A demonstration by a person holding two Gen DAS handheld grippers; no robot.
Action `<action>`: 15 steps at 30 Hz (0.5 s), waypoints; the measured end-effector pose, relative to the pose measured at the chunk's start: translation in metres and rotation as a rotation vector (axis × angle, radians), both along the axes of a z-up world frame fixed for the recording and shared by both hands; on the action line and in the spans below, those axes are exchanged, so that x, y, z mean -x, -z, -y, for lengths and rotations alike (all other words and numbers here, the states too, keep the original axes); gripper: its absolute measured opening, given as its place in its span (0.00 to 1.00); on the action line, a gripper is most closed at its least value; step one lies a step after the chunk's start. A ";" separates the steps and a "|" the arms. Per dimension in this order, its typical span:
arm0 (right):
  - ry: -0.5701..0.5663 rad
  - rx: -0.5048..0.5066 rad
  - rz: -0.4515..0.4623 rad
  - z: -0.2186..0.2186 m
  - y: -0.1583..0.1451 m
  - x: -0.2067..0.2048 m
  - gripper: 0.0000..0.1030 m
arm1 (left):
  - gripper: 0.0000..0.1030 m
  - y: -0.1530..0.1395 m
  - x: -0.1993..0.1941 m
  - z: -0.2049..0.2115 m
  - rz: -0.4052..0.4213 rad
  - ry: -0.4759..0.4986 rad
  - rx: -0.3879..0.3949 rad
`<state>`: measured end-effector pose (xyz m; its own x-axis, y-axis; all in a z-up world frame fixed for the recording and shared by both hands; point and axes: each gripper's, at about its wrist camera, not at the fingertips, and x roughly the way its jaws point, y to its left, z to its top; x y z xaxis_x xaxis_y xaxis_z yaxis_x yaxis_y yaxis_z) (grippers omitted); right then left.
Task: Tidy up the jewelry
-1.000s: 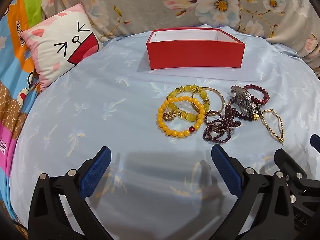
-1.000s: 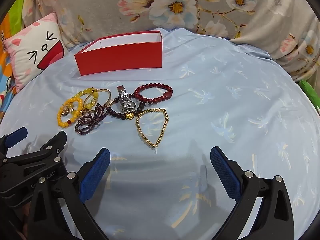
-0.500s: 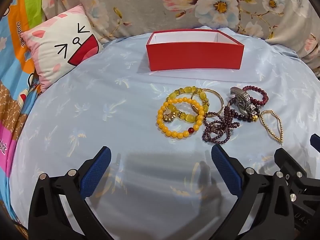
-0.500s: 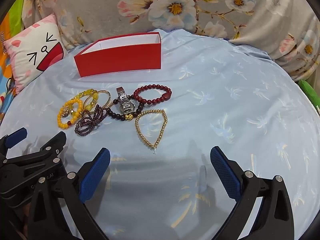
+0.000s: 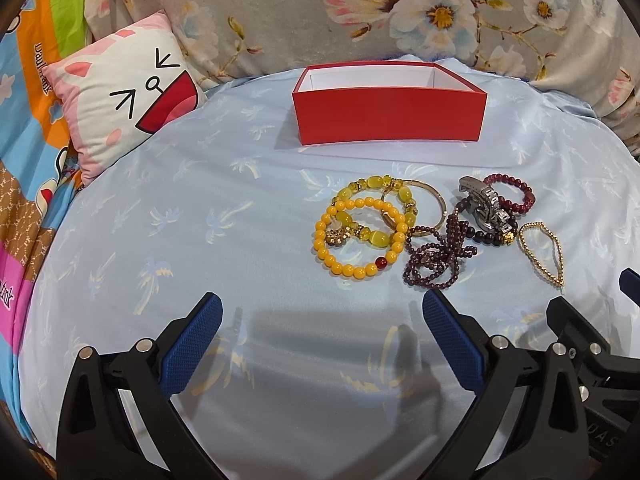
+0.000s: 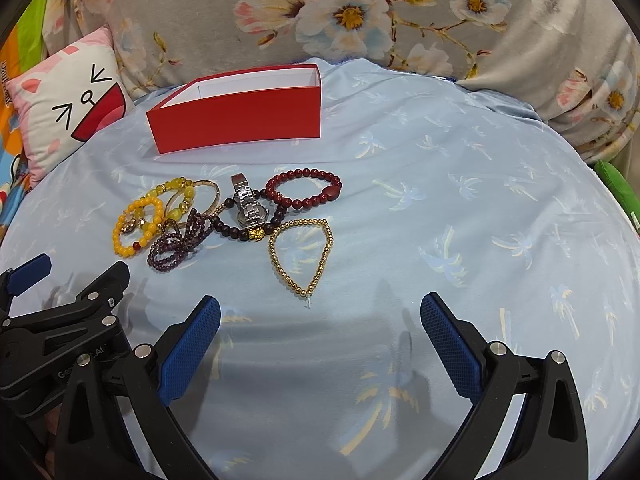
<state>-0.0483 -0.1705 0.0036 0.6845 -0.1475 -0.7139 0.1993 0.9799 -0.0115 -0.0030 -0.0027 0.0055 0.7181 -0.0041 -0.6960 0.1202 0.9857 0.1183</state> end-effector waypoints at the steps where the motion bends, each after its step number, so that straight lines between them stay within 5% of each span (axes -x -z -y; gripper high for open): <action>1: 0.000 0.000 0.000 0.001 0.000 0.000 0.93 | 0.93 0.000 0.000 -0.001 0.000 -0.001 0.001; 15: -0.001 0.001 0.000 0.000 0.000 0.000 0.93 | 0.93 -0.002 -0.002 0.003 -0.002 0.000 0.001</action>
<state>-0.0480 -0.1706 0.0040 0.6846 -0.1475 -0.7138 0.1985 0.9800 -0.0121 -0.0006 -0.0057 0.0075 0.7170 -0.0049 -0.6971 0.1202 0.9859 0.1167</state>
